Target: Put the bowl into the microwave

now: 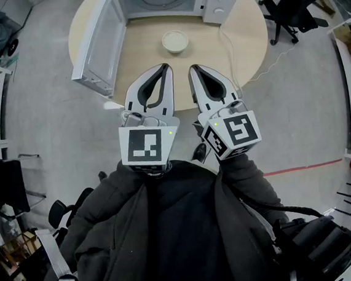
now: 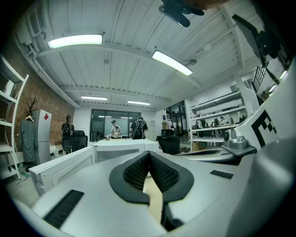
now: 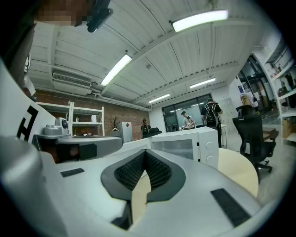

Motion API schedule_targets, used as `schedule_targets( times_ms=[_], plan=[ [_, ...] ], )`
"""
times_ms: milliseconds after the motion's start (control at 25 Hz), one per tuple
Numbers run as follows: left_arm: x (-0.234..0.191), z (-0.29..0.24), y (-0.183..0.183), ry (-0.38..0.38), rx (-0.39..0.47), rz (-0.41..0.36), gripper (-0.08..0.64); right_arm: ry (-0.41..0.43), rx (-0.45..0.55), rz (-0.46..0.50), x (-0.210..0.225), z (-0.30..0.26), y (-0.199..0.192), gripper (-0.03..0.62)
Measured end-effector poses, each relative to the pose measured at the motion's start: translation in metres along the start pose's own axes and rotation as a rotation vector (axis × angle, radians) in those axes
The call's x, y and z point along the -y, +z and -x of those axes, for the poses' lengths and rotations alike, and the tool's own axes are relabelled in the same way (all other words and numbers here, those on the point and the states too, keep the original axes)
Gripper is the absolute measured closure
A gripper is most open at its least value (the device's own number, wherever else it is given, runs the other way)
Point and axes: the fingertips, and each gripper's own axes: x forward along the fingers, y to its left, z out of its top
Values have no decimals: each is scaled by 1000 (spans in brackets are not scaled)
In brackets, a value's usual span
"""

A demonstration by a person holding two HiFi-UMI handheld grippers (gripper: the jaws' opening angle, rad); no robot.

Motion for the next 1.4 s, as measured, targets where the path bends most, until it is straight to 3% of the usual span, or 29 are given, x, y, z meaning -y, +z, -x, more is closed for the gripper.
schedule_targets(
  times_ms=[440,880,1200,1400],
  plan=[
    [-23,8,-7,-24,-5,-6,551,-16,2,-5,-20,-17,-7,584],
    [-64,9,-16,-94,1,30,551,-102,-13,7,-42,-41,-17,584],
    [-58,-22,-22,-105,-17,29,551,-155,-19,-4,0,-40,-19,584],
    [-57,-57,-34,-67,-53,22,551,-136,-35,-39,38,-56,-29,584]
  ],
)
